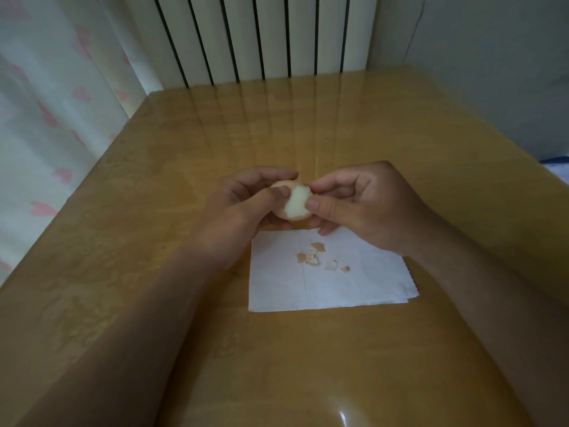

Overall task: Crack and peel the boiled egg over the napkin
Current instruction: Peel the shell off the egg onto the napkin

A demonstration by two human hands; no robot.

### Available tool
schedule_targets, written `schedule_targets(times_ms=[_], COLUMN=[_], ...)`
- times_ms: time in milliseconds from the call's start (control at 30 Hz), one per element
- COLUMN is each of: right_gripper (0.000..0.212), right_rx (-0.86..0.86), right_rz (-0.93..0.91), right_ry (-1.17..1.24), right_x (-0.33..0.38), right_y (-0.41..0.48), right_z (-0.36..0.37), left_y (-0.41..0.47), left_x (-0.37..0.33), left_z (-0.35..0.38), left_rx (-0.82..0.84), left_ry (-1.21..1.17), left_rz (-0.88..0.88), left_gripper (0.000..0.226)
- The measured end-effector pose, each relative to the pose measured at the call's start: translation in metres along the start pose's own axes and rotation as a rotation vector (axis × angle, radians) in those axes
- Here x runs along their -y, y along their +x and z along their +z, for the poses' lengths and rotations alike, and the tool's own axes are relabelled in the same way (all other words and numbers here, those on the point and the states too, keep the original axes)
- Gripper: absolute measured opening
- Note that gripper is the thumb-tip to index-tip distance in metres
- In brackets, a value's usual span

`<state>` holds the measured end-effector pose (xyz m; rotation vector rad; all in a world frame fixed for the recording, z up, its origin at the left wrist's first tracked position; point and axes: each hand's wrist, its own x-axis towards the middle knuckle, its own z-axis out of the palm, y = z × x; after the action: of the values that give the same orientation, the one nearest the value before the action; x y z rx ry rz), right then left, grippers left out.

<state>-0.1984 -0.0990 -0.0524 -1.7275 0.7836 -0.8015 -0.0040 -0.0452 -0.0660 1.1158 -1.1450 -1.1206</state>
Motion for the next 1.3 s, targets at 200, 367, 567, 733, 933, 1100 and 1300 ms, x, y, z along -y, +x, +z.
schedule_targets(times_ms=[200,367,567,733,933,1100,1300], right_gripper=[0.02,0.023,0.021,0.02,0.022,0.018,0.015], right_rx=[-0.013,-0.05,-0.132,-0.204,-0.246,0.005,0.062], right_rz=[-0.067,-0.116,-0.156,-0.132,-0.078,-0.066,-0.03], right_ry=[-0.096,-0.177,-0.239,-0.263,-0.298,-0.439,-0.409], right_x=[-0.005,-0.009,-0.011,-0.009,-0.004,-0.004,-0.003], right_y=[0.0,0.001,0.001,0.001,0.002,-0.002,-0.001], right_z=[0.001,0.003,0.006,0.006,0.002,-0.003,-0.001], left_y=[0.0,0.001,0.001,0.001,0.001,0.002,0.002], left_x=[-0.001,0.0,0.001,0.001,0.0,-0.001,-0.003], left_z=[0.0,0.0,0.002,0.001,-0.003,-0.004,-0.002], left_rx=[-0.004,-0.019,-0.025,-0.007,0.031,-0.012,-0.032], left_ry=[-0.01,-0.02,-0.037,-0.063,-0.141,-0.215,-0.287], left_rz=[0.007,0.015,0.016,-0.007,0.001,0.011,-0.001], left_gripper=[0.021,0.02,0.02,0.029,0.03,0.027,0.023])
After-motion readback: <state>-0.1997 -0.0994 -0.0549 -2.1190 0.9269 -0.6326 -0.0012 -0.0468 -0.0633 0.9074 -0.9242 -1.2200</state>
